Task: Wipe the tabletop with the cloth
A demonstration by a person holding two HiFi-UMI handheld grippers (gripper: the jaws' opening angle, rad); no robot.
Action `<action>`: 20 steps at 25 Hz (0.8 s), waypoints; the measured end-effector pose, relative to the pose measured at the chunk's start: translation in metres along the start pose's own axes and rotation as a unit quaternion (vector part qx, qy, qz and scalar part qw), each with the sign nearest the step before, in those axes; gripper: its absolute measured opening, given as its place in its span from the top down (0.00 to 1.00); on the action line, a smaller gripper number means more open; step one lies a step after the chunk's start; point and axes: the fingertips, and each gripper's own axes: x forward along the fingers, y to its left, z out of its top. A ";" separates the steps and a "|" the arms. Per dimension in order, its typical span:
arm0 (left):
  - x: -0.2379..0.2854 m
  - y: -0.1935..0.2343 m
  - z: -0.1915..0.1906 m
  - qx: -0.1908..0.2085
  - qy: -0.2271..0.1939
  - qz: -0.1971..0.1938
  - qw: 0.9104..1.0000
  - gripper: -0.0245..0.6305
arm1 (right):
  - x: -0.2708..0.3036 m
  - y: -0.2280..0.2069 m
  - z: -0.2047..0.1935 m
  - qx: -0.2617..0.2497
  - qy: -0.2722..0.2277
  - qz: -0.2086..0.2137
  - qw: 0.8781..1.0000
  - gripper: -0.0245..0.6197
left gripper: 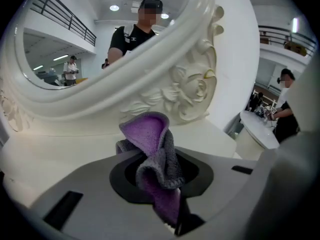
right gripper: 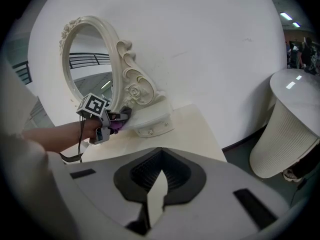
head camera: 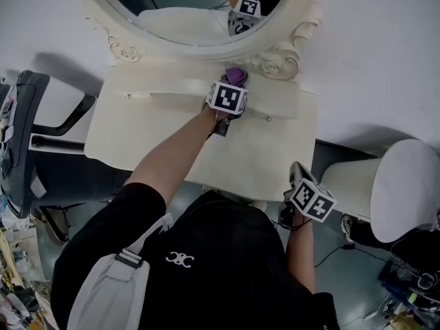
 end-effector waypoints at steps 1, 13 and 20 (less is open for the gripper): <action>0.003 -0.017 0.001 0.001 0.001 -0.013 1.000 0.83 | -0.003 -0.004 0.000 0.003 -0.003 -0.003 1.000 0.94; 0.045 -0.169 0.020 0.027 0.034 -0.110 0.993 0.83 | -0.054 -0.062 -0.004 0.040 -0.036 -0.061 0.997 0.94; 0.043 -0.226 0.015 0.123 0.039 -0.145 0.981 0.83 | -0.063 -0.080 -0.002 0.050 -0.047 -0.081 0.994 0.94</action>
